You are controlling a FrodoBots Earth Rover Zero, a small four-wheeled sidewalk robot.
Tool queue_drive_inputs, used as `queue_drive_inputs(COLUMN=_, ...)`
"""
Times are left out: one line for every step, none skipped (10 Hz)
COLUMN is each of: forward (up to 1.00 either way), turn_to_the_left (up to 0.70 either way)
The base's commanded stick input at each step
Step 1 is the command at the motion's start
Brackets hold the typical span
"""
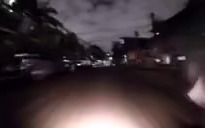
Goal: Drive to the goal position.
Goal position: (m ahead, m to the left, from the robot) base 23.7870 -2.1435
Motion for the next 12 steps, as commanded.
queue_drive_inputs(forward=1.0, turn_to_the_left=-0.26)
queue_drive_inputs(forward=1.0, turn_to_the_left=-0.05)
queue_drive_inputs(forward=1.0, turn_to_the_left=0.0)
queue_drive_inputs(forward=1.0, turn_to_the_left=0.0)
queue_drive_inputs(forward=1.0, turn_to_the_left=-0.22)
queue_drive_inputs(forward=1.0, turn_to_the_left=-0.11)
queue_drive_inputs(forward=1.0, turn_to_the_left=0.0)
queue_drive_inputs(forward=1.0, turn_to_the_left=0.0)
queue_drive_inputs(forward=1.0, turn_to_the_left=0.0)
queue_drive_inputs(forward=1.0, turn_to_the_left=0.0)
queue_drive_inputs(forward=1.0, turn_to_the_left=0.0)
queue_drive_inputs(forward=1.0, turn_to_the_left=0.0)
